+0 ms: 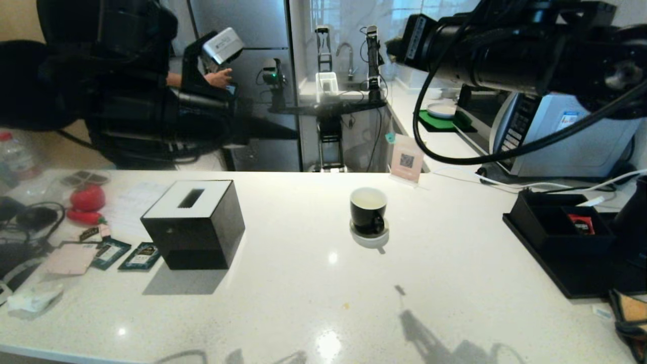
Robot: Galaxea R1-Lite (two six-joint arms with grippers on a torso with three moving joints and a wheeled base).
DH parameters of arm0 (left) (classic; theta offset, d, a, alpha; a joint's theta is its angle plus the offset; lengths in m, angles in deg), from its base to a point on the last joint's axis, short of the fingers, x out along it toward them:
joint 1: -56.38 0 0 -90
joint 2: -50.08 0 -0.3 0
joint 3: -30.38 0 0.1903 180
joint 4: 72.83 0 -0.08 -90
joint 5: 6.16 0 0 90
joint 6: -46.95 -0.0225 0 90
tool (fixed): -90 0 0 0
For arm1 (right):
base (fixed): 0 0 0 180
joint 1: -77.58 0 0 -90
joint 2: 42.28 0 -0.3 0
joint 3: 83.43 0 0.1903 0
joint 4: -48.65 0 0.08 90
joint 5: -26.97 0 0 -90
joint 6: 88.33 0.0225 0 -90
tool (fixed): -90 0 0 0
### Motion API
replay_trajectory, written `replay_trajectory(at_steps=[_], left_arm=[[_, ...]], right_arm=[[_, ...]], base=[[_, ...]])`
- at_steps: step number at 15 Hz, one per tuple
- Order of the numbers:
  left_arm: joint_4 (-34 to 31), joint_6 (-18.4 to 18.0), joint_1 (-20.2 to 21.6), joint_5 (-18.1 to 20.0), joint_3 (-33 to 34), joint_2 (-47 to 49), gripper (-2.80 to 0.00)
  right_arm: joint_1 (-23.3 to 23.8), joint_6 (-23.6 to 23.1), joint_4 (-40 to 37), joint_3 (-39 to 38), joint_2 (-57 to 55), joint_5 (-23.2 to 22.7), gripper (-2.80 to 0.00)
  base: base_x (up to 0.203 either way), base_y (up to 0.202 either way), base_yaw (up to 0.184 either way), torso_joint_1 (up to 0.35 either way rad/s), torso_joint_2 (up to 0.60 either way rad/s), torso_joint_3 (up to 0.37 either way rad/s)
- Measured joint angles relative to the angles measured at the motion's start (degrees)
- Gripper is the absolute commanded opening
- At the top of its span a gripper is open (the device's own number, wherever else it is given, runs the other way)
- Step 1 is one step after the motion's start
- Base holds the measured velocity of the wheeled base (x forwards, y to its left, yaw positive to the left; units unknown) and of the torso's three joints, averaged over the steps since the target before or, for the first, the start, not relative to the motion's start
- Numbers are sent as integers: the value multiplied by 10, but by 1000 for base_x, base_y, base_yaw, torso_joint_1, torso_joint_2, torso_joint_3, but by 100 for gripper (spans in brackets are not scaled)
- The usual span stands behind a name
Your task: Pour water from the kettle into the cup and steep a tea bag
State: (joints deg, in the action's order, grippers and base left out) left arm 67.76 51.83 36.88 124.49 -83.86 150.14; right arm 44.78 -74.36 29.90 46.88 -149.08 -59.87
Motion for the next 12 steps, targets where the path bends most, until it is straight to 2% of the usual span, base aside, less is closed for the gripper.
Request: replay_trajectory(at_steps=[2, 5, 6, 12], left_arm=[[0, -44, -13, 0, 1, 16, -280], [3, -88, -28, 6, 2, 40, -280], [16, -96, -28, 16, -2, 46, 0], [72, -97, -24, 76, -7, 63, 0]], right_arm=[[-16, 2, -22, 2, 9, 0, -280], [-34, 6, -30, 3, 18, -15, -280], [-38, 7, -37, 3, 20, -27, -280], [-57, 26, -41, -2, 24, -31, -280]], base=[[0, 0, 0, 0, 0, 0], [0, 0, 0, 0, 0, 0], [0, 0, 0, 0, 0, 0], [0, 0, 0, 0, 0, 0]])
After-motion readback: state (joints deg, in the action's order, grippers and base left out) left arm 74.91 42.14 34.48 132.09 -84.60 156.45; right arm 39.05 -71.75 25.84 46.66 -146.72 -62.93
